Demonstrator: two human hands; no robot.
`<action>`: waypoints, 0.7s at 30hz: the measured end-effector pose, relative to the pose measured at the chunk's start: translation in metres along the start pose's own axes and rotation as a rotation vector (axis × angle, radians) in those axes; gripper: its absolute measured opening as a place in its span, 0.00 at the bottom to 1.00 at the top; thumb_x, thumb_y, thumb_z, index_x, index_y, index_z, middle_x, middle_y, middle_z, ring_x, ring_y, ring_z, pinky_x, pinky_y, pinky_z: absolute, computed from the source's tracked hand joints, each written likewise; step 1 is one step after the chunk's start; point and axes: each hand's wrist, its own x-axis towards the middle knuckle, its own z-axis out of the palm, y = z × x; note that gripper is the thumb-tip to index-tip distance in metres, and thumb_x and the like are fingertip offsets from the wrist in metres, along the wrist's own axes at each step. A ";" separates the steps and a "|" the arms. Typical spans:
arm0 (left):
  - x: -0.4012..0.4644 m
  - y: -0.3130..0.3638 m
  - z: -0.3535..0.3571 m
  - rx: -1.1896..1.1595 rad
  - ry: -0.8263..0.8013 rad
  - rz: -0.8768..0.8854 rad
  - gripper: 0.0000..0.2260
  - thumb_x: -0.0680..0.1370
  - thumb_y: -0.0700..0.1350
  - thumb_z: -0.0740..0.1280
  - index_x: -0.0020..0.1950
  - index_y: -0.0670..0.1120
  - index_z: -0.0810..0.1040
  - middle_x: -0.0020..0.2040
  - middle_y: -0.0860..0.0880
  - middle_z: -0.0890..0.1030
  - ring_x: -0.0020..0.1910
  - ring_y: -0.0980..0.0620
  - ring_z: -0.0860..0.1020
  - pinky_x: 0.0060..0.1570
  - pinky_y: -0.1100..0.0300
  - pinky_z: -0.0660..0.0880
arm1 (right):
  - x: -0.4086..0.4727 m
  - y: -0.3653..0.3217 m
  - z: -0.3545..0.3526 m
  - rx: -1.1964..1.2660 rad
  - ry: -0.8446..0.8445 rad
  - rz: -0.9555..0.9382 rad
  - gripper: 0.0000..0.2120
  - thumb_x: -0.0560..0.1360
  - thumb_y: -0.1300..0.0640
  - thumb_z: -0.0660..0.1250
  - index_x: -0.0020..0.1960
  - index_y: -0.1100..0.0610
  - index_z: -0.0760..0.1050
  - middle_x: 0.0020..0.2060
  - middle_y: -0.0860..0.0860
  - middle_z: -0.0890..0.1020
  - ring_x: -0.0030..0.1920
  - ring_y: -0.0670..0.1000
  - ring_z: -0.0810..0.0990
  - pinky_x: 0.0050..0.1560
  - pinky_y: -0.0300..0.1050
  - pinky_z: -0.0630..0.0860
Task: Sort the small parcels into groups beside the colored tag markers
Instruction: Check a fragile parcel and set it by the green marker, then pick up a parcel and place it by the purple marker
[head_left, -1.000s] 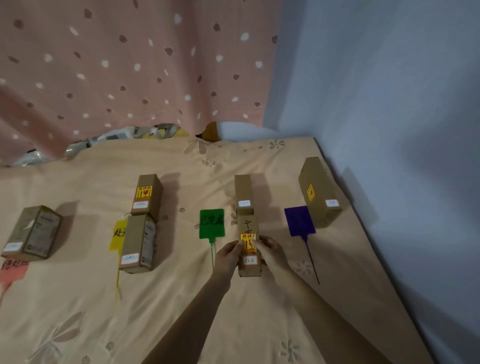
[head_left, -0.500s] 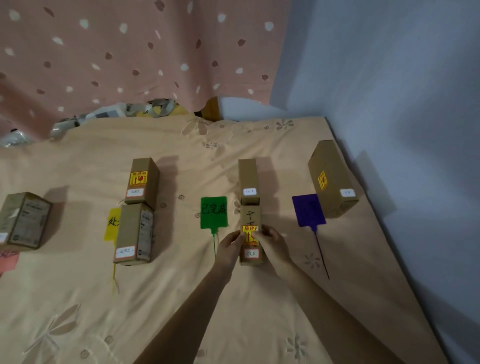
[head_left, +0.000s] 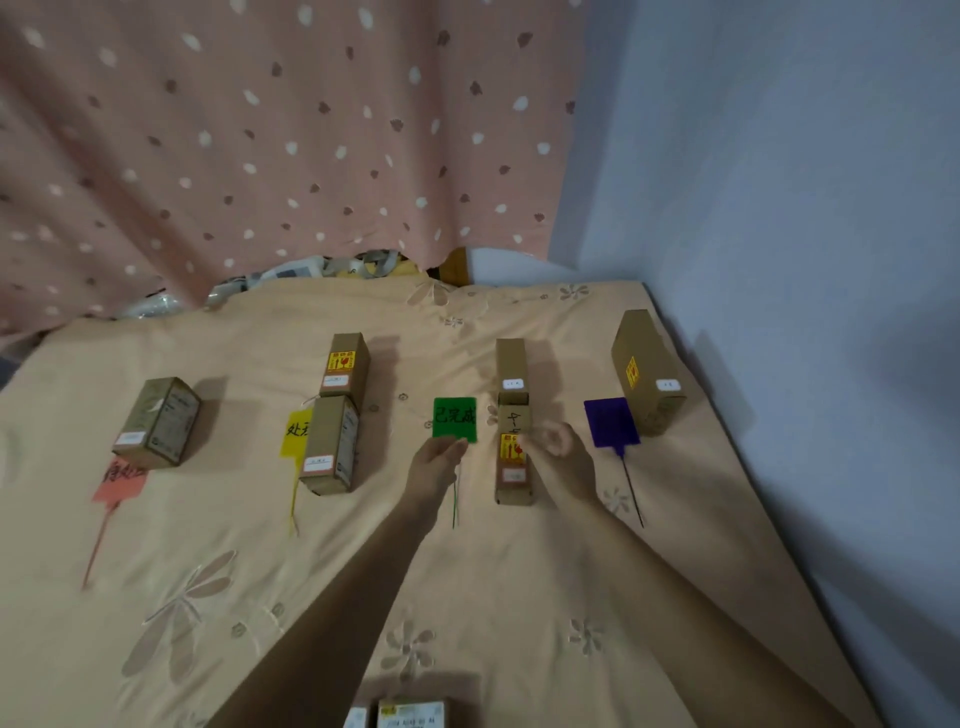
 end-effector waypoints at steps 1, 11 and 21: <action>-0.007 0.001 -0.006 0.007 0.008 0.016 0.12 0.79 0.46 0.66 0.59 0.42 0.73 0.55 0.45 0.77 0.57 0.45 0.75 0.57 0.50 0.72 | -0.009 -0.002 0.001 -0.005 -0.001 -0.020 0.22 0.73 0.45 0.70 0.64 0.50 0.72 0.62 0.50 0.78 0.54 0.48 0.78 0.42 0.36 0.70; -0.079 -0.026 -0.090 0.035 0.023 0.076 0.04 0.77 0.42 0.67 0.50 0.43 0.75 0.45 0.46 0.78 0.49 0.46 0.78 0.47 0.54 0.73 | -0.124 -0.010 0.051 -0.007 -0.053 -0.065 0.22 0.73 0.48 0.70 0.64 0.53 0.74 0.58 0.49 0.78 0.55 0.48 0.77 0.57 0.45 0.74; -0.139 -0.098 -0.269 0.094 -0.045 0.058 0.04 0.77 0.41 0.66 0.50 0.44 0.73 0.44 0.46 0.76 0.46 0.47 0.75 0.43 0.57 0.71 | -0.249 0.020 0.201 -0.086 -0.014 -0.024 0.20 0.72 0.47 0.71 0.61 0.51 0.76 0.52 0.47 0.79 0.51 0.48 0.79 0.51 0.41 0.78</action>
